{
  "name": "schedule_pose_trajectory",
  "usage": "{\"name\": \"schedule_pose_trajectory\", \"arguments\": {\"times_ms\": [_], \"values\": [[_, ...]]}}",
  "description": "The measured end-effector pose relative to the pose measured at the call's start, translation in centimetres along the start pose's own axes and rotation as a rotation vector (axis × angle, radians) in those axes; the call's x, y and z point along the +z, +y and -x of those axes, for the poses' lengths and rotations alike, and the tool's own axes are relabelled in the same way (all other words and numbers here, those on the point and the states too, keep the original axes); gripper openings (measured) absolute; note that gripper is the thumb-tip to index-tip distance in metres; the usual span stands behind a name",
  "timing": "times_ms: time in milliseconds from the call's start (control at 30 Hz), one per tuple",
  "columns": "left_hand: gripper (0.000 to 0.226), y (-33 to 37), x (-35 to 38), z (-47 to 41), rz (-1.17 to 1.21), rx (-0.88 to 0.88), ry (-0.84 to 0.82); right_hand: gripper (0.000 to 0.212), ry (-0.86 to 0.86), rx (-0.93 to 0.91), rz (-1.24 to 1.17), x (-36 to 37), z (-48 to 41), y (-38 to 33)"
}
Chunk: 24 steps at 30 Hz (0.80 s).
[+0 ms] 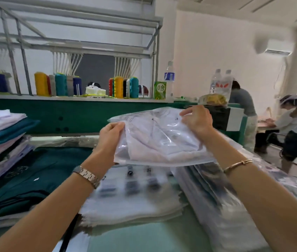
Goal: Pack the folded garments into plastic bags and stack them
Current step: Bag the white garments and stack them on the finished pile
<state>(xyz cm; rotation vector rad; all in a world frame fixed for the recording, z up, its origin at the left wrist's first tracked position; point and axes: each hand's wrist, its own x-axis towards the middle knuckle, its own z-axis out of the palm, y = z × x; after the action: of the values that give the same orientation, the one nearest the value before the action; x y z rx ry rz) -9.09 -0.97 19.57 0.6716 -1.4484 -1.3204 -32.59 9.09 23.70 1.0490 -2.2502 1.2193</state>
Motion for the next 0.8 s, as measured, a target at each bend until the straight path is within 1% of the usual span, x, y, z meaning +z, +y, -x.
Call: {"name": "schedule_pose_trajectory", "arguments": {"times_ms": [67, 133, 200, 267, 367, 467, 567, 633, 733, 800], "values": [[0.011, 0.4, 2.6, 1.2, 0.106, -0.030, -0.057, 0.023, 0.008, 0.013, -0.034, -2.7, -0.4, 2.4], [0.016, 0.0, 5.3, 2.2, 0.216, -0.066, -0.116, 0.021, 0.005, 0.032, -0.074, -5.2, -0.6, 5.1], [0.013, -0.7, 8.2, 2.9, 0.277, -0.105, -0.160, 0.021, 0.019, 0.065, -0.078, -7.4, -0.7, 8.0], [0.010, -1.8, 11.2, 3.7, 0.292, -0.151, -0.204, 0.021, 0.028, 0.089, -0.025, -9.2, -0.7, 10.9], [0.011, -3.4, 14.9, 4.9, 0.328, -0.235, -0.268, 0.023, 0.011, 0.149, 0.015, -11.4, -0.4, 14.9], [0.009, -5.0, 17.2, 6.0, 0.355, -0.316, -0.316, 0.023, -0.003, 0.195, 0.058, -12.5, 0.4, 18.2], [0.014, -6.7, 18.4, 6.4, 0.310, -0.335, -0.364, 0.021, -0.001, 0.261, 0.074, -12.8, 1.3, 20.6], [0.017, -7.9, 18.6, 6.5, 0.217, -0.282, -0.407, 0.021, -0.004, 0.288, 0.071, -12.8, 1.9, 22.0], [0.013, -9.7, 18.0, 6.3, 0.016, -0.062, -0.443, 0.021, -0.036, 0.295, 0.072, -12.9, 2.6, 23.8], [0.013, -10.7, 17.6, 6.3, -0.090, 0.026, -0.425, 0.023, -0.093, 0.299, 0.086, -12.8, 2.9, 24.8]]}}
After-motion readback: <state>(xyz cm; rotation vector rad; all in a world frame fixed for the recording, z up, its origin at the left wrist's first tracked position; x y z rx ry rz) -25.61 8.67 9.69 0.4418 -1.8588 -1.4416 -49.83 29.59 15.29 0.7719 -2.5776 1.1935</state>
